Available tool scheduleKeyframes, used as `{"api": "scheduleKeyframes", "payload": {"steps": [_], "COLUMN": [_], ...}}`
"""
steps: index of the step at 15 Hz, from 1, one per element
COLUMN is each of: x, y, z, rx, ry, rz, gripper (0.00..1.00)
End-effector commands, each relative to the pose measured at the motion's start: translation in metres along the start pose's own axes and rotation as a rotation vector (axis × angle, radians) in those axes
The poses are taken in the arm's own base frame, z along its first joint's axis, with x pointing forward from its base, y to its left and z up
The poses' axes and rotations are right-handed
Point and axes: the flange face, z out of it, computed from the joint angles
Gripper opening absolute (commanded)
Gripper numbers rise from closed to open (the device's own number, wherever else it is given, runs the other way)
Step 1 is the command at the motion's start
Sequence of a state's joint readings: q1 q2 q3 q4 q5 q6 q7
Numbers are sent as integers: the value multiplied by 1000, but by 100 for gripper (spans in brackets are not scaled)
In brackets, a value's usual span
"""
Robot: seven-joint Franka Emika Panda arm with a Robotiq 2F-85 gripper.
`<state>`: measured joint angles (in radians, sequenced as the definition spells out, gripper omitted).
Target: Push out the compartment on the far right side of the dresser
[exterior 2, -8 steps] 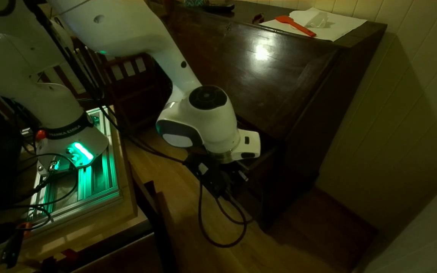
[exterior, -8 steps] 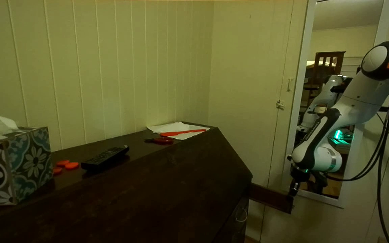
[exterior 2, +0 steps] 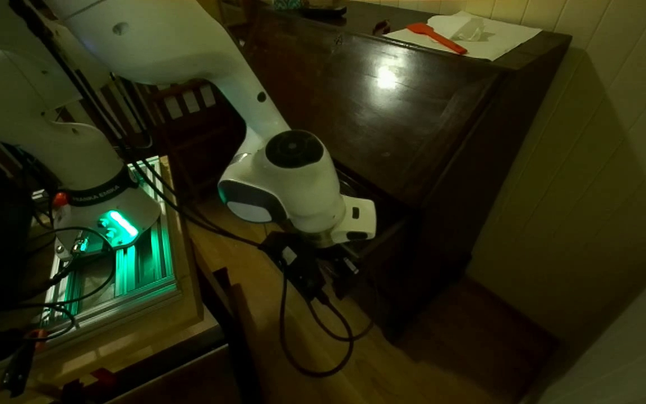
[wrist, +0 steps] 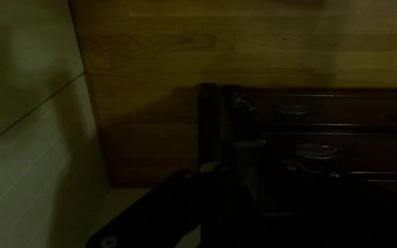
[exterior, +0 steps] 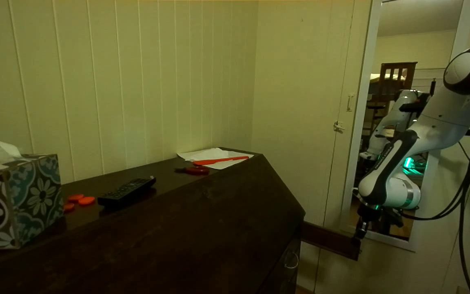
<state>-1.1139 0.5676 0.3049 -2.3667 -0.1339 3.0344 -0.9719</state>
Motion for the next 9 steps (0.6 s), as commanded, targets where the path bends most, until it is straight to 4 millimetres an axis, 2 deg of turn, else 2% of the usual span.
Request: {"api": "scheduleKeyframes", "payload": {"steps": [1,4,9], "x": [-8,-11,-25], "y": [-11,-14,-10], "z": [-26,-34,-24], "rx": [-17,-23,1], "ry": [-28,-38,-51], "rz": [-15,-20,-8], "gripper": [6,6,6]}}
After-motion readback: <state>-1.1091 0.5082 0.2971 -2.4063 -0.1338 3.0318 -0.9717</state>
